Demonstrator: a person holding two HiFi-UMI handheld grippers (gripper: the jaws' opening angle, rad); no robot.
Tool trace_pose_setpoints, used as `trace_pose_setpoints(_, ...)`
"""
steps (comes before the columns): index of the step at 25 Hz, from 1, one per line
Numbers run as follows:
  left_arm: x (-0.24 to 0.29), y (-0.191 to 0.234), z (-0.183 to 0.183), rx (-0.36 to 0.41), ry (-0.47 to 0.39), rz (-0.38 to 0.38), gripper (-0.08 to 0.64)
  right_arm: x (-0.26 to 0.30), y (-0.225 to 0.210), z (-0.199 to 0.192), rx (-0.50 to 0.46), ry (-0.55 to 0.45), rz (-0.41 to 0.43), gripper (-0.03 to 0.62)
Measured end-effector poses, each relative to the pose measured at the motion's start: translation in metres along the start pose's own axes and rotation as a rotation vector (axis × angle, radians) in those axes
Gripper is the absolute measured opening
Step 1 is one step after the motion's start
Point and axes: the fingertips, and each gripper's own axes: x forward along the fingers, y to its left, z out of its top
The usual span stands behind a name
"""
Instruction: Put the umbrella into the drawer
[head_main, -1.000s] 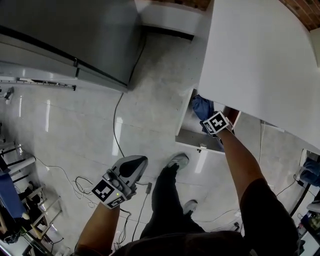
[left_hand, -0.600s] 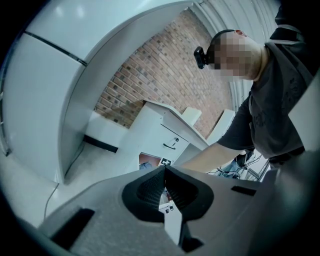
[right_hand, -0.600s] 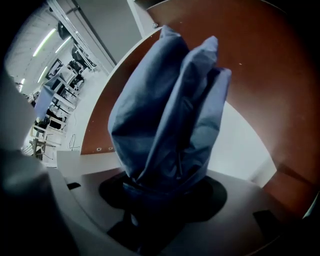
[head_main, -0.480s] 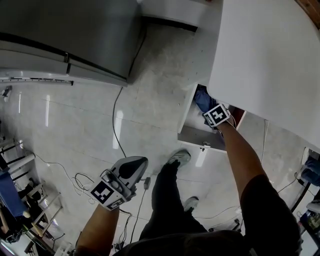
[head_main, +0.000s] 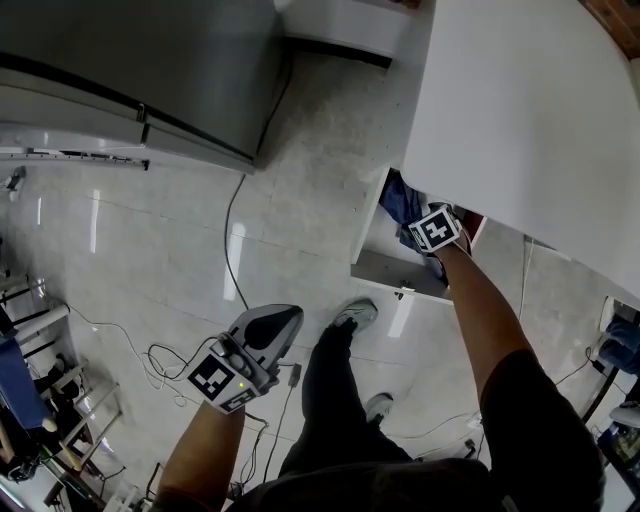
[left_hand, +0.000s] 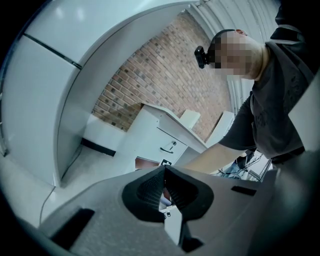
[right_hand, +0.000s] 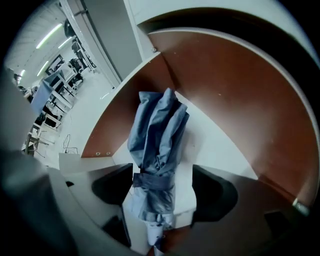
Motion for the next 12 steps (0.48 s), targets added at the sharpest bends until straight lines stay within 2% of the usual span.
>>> trace_pose_setpoints(12,-0.033,-0.038,0.006,0.021,-0.068,0.009,0.002,-0.044,0.024,-0.01,-0.027,-0.021,-0.012,0.36)
